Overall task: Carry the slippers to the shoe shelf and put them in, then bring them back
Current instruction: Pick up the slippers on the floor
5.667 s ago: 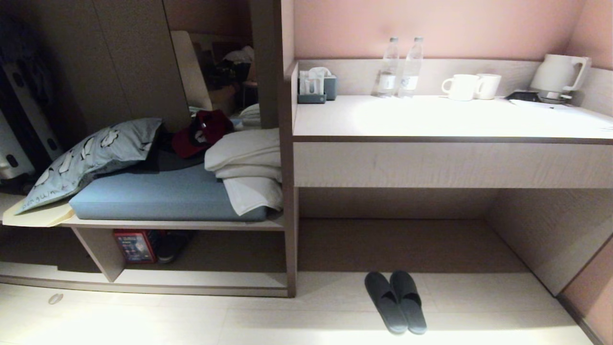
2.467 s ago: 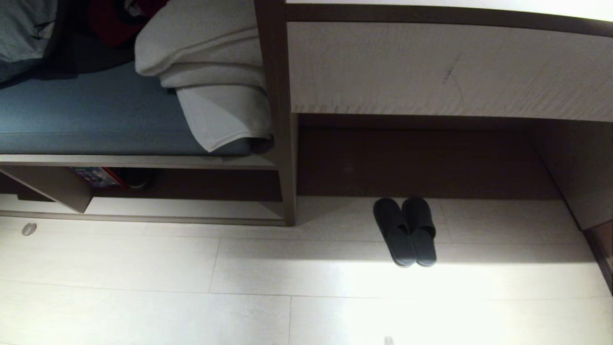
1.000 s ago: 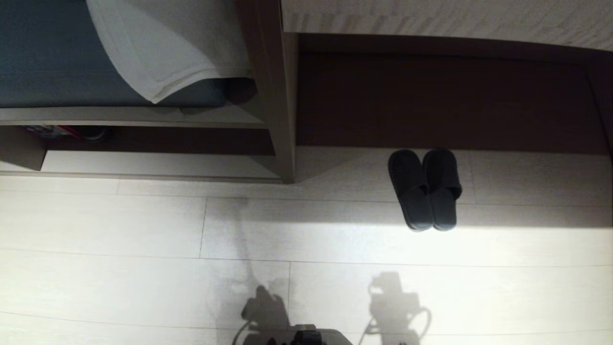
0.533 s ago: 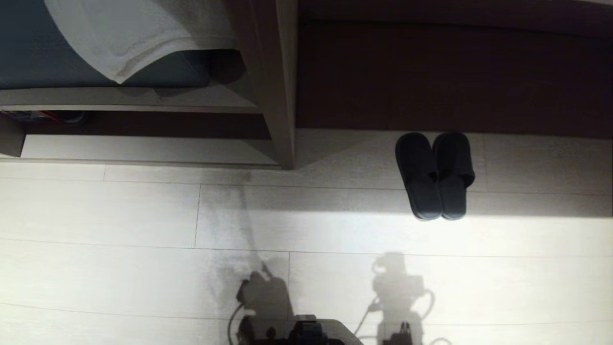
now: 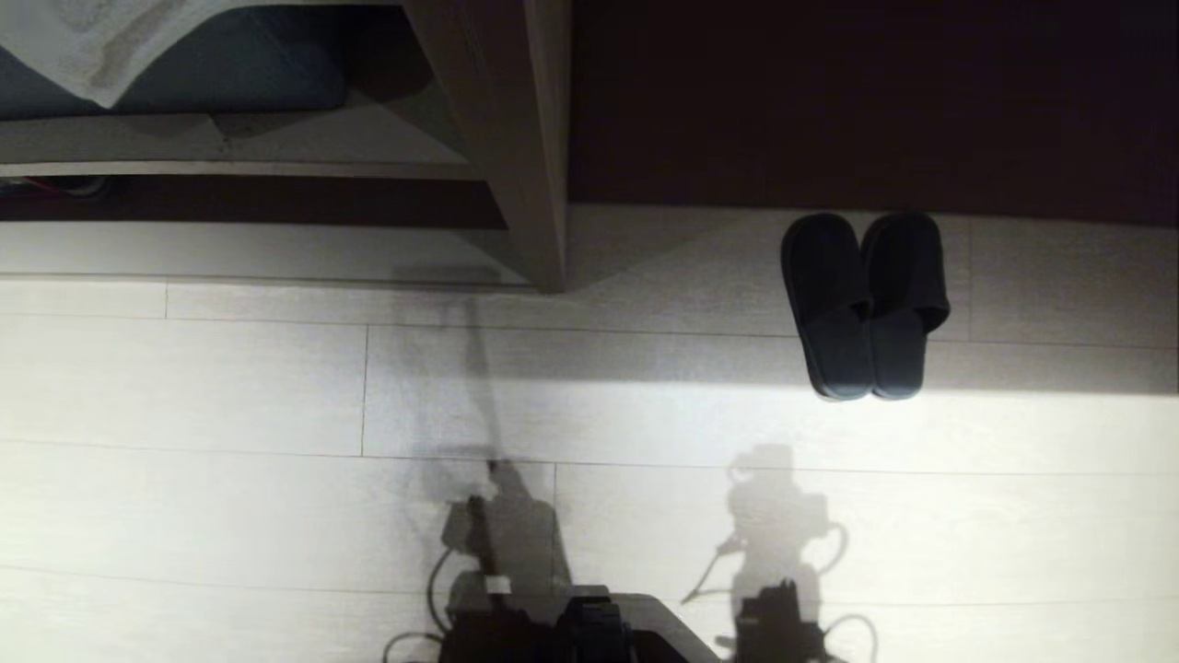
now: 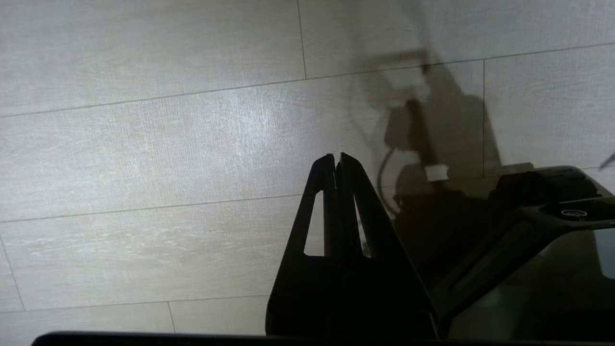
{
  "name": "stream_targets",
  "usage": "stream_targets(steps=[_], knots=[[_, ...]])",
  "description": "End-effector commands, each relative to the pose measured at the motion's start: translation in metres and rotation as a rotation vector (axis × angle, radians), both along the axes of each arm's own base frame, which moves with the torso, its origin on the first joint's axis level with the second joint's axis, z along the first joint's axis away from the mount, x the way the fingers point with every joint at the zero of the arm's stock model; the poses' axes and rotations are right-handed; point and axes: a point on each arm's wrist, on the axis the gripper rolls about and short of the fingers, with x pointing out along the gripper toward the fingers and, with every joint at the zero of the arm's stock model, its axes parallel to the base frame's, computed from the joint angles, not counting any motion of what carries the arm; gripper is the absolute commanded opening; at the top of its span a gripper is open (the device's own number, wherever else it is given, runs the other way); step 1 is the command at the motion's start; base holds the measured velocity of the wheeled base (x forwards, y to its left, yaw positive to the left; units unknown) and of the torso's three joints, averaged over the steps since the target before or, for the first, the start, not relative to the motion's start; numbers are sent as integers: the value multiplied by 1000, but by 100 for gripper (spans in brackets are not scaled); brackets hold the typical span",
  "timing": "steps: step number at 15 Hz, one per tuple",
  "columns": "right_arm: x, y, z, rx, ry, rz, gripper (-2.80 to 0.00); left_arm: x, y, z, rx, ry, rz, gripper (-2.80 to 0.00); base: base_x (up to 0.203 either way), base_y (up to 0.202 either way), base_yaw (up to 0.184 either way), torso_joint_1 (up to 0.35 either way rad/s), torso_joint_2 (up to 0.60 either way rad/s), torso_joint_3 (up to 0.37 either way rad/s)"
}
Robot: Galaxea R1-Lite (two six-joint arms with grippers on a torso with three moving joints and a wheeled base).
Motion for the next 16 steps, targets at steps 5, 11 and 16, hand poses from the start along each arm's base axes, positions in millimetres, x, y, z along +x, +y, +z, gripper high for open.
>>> stream_targets(steps=[5, 11, 16], knots=[[0, 0, 0, 1, -1, 0, -280, 0, 0, 0, 1, 4, 0, -280, 0, 0, 0, 2, 2, -192], [0, 0, 0, 1, -2, 0, -280, 0, 0, 1, 1, 3, -2, -280, 0, 0, 0, 3, 3, -195], [0, 0, 0, 1, -1, 0, -280, 0, 0, 0, 1, 4, 0, -280, 0, 0, 0, 6, 4, -200]])
